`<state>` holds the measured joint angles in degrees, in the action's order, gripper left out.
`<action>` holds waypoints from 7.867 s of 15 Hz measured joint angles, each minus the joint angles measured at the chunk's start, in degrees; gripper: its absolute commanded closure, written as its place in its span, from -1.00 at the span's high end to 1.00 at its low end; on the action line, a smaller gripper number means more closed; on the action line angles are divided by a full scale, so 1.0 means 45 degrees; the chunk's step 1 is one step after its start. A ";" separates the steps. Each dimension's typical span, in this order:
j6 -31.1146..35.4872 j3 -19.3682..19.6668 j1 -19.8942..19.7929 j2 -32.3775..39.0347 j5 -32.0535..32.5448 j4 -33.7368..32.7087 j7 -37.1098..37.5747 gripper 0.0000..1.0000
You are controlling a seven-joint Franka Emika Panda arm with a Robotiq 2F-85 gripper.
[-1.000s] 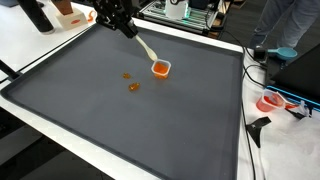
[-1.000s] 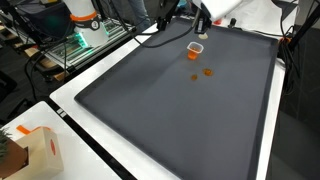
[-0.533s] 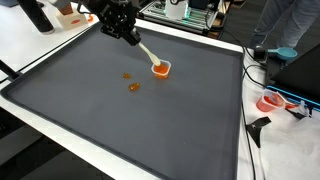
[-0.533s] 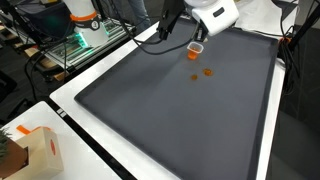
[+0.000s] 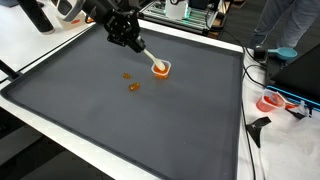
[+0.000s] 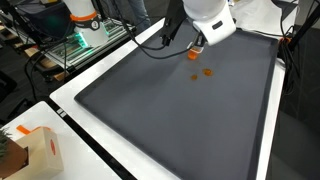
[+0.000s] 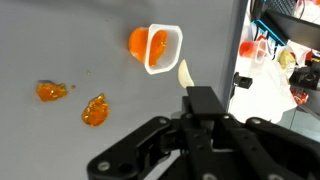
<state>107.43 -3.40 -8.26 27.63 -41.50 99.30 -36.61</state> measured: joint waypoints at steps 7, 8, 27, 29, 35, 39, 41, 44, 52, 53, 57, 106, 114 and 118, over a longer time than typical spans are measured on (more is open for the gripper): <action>0.0014 -0.0169 0.0037 0.0243 -0.0066 -0.0011 0.0258 -0.94; 0.0014 -0.0182 0.0037 0.0261 -0.0082 -0.0011 0.0297 -0.94; 0.0040 -0.0182 0.0315 -0.0010 0.0709 -0.0651 0.2523 -0.94; 0.0009 -0.0166 0.0474 -0.0141 0.1462 -0.0861 0.3185 -0.94; -0.0001 -0.0076 0.1099 -0.0593 0.4489 -0.1419 0.5254 -0.94; 0.0010 0.0070 0.1714 -0.0823 0.6714 -0.1620 0.6518 -0.94; 0.0018 0.0109 0.1985 -0.0894 0.7548 -0.1699 0.7016 -0.94; 0.0043 0.0118 0.2272 -0.0936 0.8394 -0.1785 0.7555 -0.94; 0.0033 0.0120 0.2573 -0.0935 0.9607 -0.1871 0.7669 -0.74; 0.0032 0.0120 0.2578 -0.0935 0.9612 -0.1882 0.7669 -0.74; 0.0028 0.0121 0.2579 -0.0934 0.9614 -0.1902 0.7669 -0.74; -0.2531 0.1723 0.6131 0.3271 1.8116 -0.3514 2.0126 -0.94; -0.2503 0.1407 0.5598 0.3219 1.7592 -0.4082 1.7945 -0.94; -0.2312 0.1283 0.5182 0.2912 1.6434 -0.4283 1.6455 -0.94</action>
<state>97.03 2.37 15.05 40.74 32.46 80.03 37.44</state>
